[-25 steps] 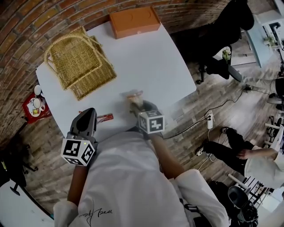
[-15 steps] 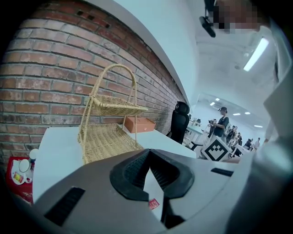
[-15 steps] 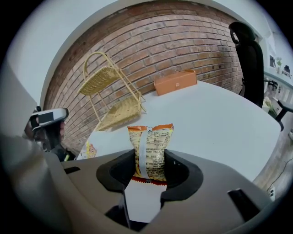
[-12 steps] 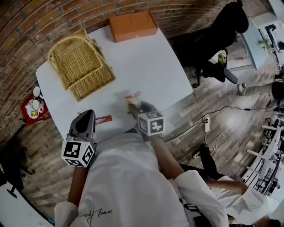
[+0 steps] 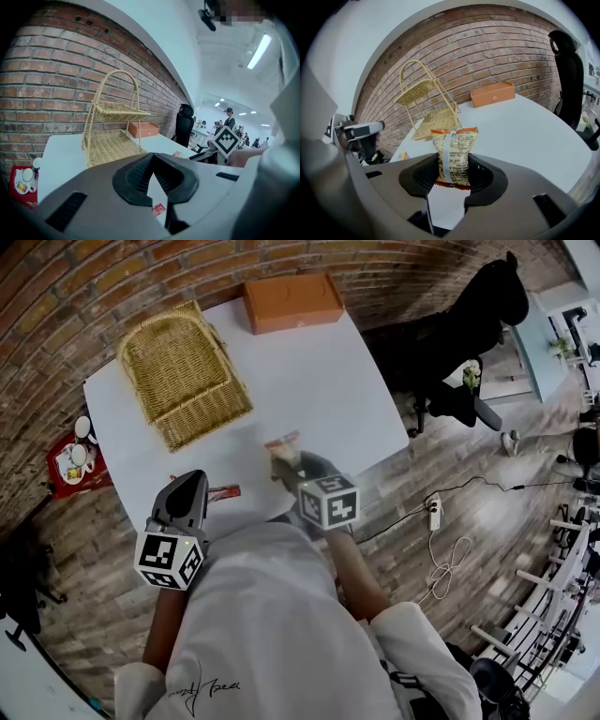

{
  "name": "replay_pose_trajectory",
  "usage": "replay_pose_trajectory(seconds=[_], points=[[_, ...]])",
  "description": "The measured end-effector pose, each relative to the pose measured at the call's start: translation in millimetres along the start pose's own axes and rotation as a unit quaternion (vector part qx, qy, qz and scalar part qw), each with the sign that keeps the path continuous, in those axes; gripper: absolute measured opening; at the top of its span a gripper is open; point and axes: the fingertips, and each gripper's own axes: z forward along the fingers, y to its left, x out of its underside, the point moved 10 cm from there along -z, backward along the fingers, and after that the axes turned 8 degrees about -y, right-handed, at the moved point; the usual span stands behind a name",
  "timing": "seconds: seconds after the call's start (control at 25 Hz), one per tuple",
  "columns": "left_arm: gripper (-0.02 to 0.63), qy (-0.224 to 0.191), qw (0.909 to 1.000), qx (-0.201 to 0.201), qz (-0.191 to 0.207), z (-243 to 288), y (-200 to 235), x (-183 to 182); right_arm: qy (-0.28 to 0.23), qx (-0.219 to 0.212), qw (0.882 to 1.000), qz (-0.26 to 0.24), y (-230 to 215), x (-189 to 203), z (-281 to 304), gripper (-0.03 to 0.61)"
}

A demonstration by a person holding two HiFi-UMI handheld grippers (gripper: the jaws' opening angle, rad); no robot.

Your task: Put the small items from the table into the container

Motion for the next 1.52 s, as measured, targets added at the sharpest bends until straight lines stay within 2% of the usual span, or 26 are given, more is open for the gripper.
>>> replay_pose_trajectory(seconds=[0.24, 0.56, 0.76, 1.52], points=[[0.009, -0.002, 0.9999, -0.005, -0.01, -1.3, 1.2, 1.2, -0.007, -0.028, 1.0, -0.005, 8.3, -19.6, -1.9, 0.181], [0.009, -0.009, 0.9998, -0.011, -0.016, -1.7, 4.2, 1.1, -0.004, -0.065, 0.996, -0.056, 25.9, -48.7, -7.7, 0.179], [0.009, -0.01, 0.9997, -0.013, -0.02, 0.6, 6.1, 2.0, -0.004, -0.078, 0.991, -0.108, 41.1, -66.0, -10.6, 0.179], [0.009, -0.011, 0.9996, -0.014, -0.023, 0.2, 7.5, 4.3, -0.029, -0.134, 0.977, -0.162, 76.4, -117.4, -13.6, 0.178]])
